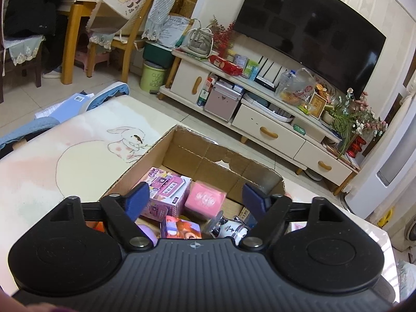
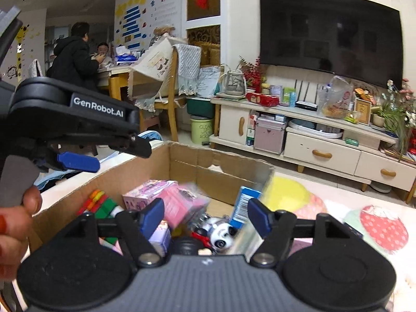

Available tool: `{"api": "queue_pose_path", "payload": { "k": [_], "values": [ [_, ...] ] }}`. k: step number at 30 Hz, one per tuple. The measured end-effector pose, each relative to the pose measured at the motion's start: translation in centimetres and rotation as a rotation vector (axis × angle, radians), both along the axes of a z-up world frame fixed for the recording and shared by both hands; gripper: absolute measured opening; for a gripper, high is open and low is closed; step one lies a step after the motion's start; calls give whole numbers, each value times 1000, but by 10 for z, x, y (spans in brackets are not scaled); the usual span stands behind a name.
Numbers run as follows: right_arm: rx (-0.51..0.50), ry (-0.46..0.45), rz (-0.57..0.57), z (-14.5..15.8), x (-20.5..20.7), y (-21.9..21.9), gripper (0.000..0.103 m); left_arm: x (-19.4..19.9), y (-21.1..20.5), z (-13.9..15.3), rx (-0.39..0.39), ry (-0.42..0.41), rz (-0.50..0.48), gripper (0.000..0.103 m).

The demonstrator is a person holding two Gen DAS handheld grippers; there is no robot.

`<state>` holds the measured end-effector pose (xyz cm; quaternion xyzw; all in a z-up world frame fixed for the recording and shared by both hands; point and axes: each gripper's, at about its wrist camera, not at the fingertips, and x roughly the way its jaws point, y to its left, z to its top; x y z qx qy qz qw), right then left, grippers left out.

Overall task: Organize rigid objects
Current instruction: 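Drop the Rubik's cube into the cardboard box with the left tool while the right drops the blind box, then move both tools back over the table toward the pink cube box and space cube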

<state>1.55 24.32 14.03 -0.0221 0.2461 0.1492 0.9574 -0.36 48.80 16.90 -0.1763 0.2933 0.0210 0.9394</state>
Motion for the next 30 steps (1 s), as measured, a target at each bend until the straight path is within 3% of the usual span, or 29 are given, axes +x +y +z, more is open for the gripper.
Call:
{"api": "queue_pose_path", "payload": {
  "k": [11,30],
  "values": [
    [13,-12,-79,-7,-26,-29,79,-1,-7,-1,7,11,-31,103],
    [40,13,-185,-29,-42,-74,81,7,-3,-5,46,7,-137,103]
  ]
}}
